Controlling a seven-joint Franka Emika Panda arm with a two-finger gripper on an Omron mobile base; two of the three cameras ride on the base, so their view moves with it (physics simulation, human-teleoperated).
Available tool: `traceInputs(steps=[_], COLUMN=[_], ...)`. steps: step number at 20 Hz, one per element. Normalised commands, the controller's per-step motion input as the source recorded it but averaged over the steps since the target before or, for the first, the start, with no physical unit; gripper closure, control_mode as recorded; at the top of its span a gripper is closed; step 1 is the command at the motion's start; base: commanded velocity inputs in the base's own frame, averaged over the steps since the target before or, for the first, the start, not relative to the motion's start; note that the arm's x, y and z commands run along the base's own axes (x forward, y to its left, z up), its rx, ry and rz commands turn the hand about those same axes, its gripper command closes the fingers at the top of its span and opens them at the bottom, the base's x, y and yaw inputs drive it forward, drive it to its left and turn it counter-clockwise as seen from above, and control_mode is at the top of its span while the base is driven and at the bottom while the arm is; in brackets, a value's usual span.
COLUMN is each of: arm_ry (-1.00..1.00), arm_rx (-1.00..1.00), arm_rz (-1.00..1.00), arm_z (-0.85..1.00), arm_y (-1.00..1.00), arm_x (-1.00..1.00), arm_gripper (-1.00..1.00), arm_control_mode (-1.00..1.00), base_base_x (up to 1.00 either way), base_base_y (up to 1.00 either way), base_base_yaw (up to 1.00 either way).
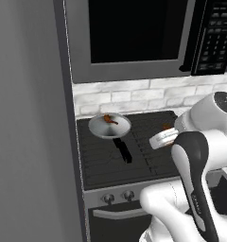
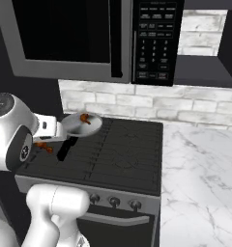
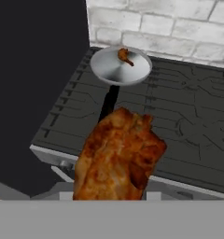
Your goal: Take the chicken drumsticks from the pan and place one on each plate on the dining counter.
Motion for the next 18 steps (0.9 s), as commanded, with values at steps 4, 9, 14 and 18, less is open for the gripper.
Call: traceInputs(steps=[4, 9, 14, 18], arm_ry=[0.11, 0.0, 0.0, 0.0], arm_rx=[-0.06, 0.0, 0.0, 0.0], arm_rz=[-0.03, 0.0, 0.0, 0.0], arm_z=[0.02, 0.0, -0.01, 0.0], arm_y=[0.0, 0.0, 0.0, 0.0], arm_x=[-0.02, -0.02, -0.05, 0.0], arm_gripper=[1.0, 1.0, 1.0, 1.0], arm_control_mode=[-1.0, -1.0, 1.0, 1.0], base_base_x=[0.0, 0.0, -0.43, -0.75], base_base_y=[0.0, 0.0, 0.0, -0.01], base_base_yaw=[0.0, 0.0, 0.0, 0.02])
